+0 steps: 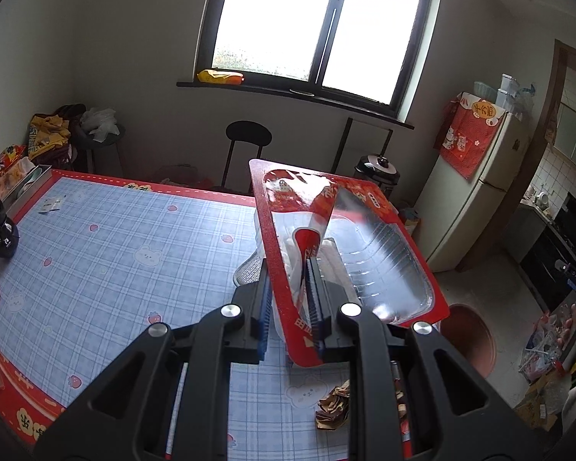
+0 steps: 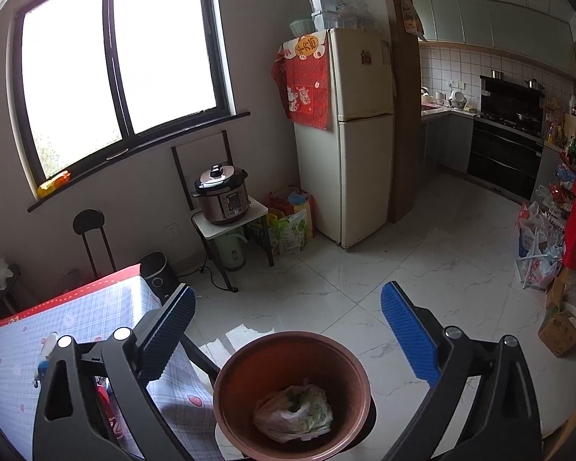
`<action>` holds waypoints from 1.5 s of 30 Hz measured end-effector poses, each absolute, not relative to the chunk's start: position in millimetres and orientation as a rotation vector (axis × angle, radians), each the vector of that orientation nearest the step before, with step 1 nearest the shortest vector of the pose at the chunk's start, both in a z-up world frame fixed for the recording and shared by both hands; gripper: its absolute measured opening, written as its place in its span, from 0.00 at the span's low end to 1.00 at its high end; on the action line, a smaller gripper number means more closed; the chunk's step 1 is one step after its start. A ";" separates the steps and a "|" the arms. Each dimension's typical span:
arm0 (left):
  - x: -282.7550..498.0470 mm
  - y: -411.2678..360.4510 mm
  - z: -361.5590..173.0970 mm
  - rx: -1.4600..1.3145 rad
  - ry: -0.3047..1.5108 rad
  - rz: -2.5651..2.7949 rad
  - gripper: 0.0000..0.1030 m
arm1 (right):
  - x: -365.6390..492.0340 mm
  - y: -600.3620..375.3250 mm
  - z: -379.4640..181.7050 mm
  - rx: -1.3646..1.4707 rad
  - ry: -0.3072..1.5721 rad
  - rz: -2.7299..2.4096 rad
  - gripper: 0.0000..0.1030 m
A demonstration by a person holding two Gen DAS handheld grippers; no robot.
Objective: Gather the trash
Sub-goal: 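Carry the red tray over the brown bucket and open the left gripper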
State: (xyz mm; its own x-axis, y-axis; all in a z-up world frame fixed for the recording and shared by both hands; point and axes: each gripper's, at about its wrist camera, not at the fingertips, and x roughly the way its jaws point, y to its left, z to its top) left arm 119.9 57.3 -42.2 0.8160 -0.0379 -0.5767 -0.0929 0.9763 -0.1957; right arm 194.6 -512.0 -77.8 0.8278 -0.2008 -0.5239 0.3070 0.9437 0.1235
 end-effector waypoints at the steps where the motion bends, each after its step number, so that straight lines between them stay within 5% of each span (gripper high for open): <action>1: 124.0 52.5 -41.2 -0.218 0.619 0.009 0.20 | 189.3 -509.4 -72.1 0.194 0.530 -0.271 0.95; 12: 162.0 -46.8 -26.9 -0.129 0.606 -0.267 0.20 | 127.7 -495.0 -35.3 0.134 0.542 -0.241 0.95; 41: 248.1 -349.6 -69.4 -0.075 0.651 -0.672 0.21 | 47.5 -577.4 -54.9 0.128 0.654 -0.405 0.95; 43: 254.0 -361.9 -73.9 -0.081 0.655 -0.713 0.30 | 44.3 -581.1 -57.7 0.131 0.659 -0.413 0.95; 45: 256.9 -367.0 -74.0 -0.078 0.639 -0.749 0.81 | 41.7 -583.3 -59.9 0.137 0.664 -0.418 0.95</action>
State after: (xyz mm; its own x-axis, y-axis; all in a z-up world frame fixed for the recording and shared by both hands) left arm 256.9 -367.0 -74.0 0.5539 -0.6559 -0.5129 0.6099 0.7389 -0.2863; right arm 41.7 -583.3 -59.9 0.7083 -0.3318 -0.6231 0.4179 0.9085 -0.0088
